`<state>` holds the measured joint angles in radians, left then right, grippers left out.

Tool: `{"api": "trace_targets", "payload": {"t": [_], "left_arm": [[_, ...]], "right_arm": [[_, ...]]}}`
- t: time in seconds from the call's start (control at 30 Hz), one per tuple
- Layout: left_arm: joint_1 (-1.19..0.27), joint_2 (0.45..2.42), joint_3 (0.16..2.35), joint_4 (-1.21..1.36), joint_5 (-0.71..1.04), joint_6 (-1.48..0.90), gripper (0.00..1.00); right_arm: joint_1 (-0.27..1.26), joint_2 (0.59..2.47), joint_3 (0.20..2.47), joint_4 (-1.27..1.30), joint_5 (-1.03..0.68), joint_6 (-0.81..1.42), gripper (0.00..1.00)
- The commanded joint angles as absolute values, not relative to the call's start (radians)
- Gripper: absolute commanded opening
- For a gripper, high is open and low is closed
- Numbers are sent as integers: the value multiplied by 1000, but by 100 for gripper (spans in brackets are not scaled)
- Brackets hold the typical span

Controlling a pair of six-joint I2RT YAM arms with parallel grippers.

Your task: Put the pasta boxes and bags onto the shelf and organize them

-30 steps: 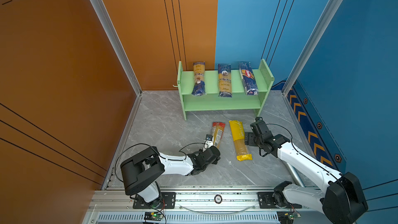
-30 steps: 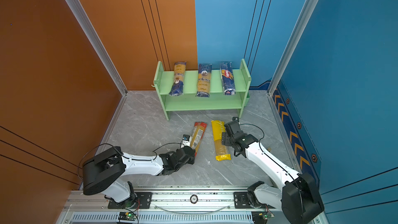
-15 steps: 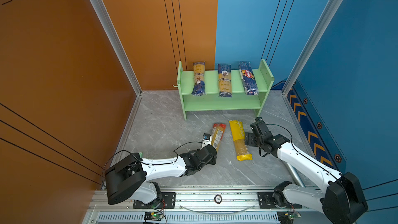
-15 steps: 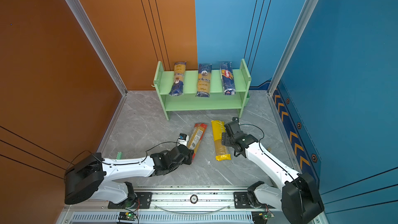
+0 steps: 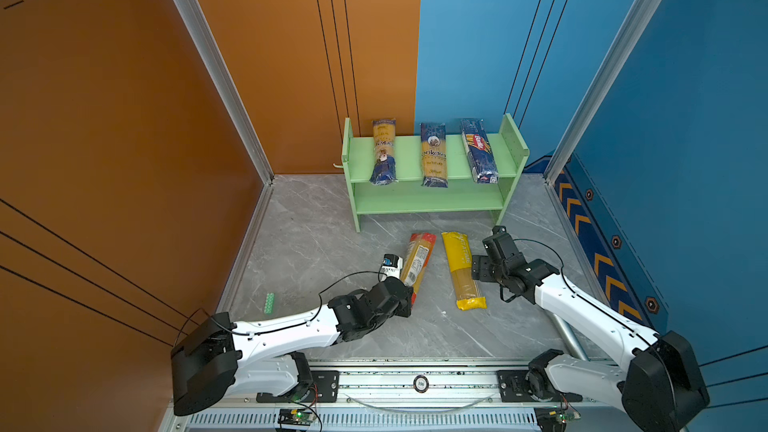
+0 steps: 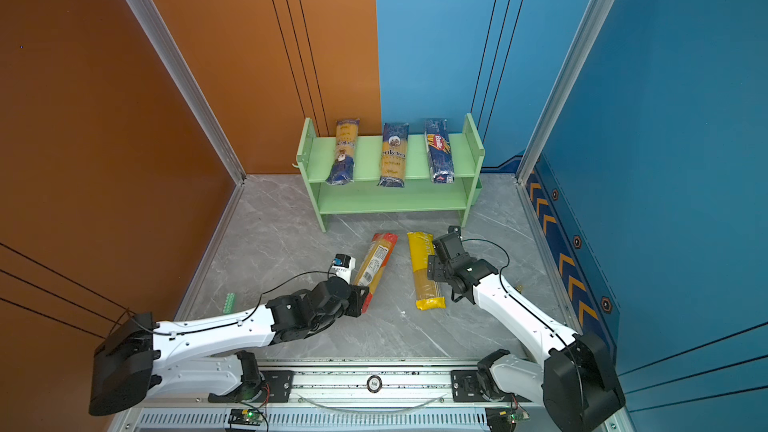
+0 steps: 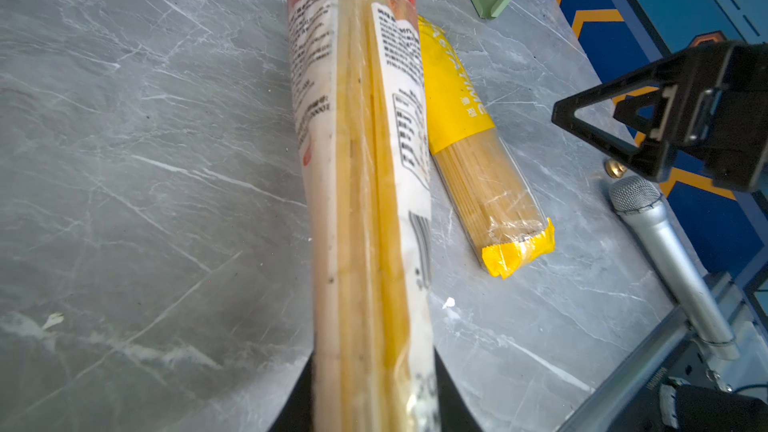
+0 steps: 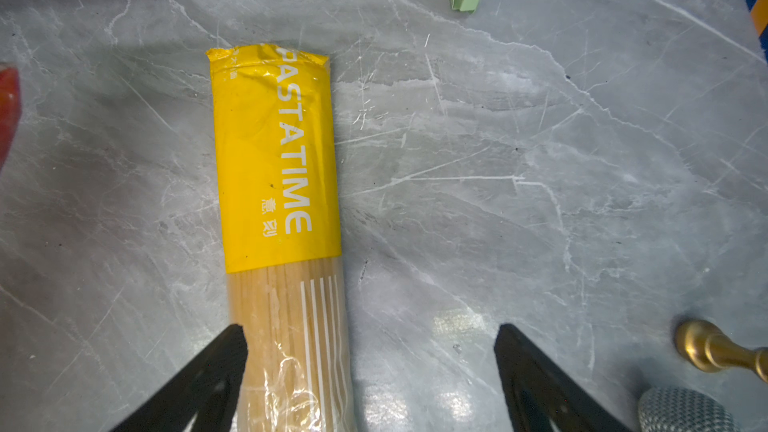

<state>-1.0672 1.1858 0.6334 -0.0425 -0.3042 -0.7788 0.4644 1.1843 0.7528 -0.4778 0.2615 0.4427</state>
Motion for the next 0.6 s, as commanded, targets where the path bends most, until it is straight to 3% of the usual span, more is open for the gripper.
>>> {"api": "trace_targets", "payload": {"t": [0.0, 0.57], "left_arm": [[-1065, 1101, 715, -39, -308, -734, 0], [-1059, 895, 707, -52, -410, -688, 0]], "right_arm": [[460, 1195, 738, -463, 259, 448, 91], [462, 1202, 744, -465, 256, 454, 91]]}}
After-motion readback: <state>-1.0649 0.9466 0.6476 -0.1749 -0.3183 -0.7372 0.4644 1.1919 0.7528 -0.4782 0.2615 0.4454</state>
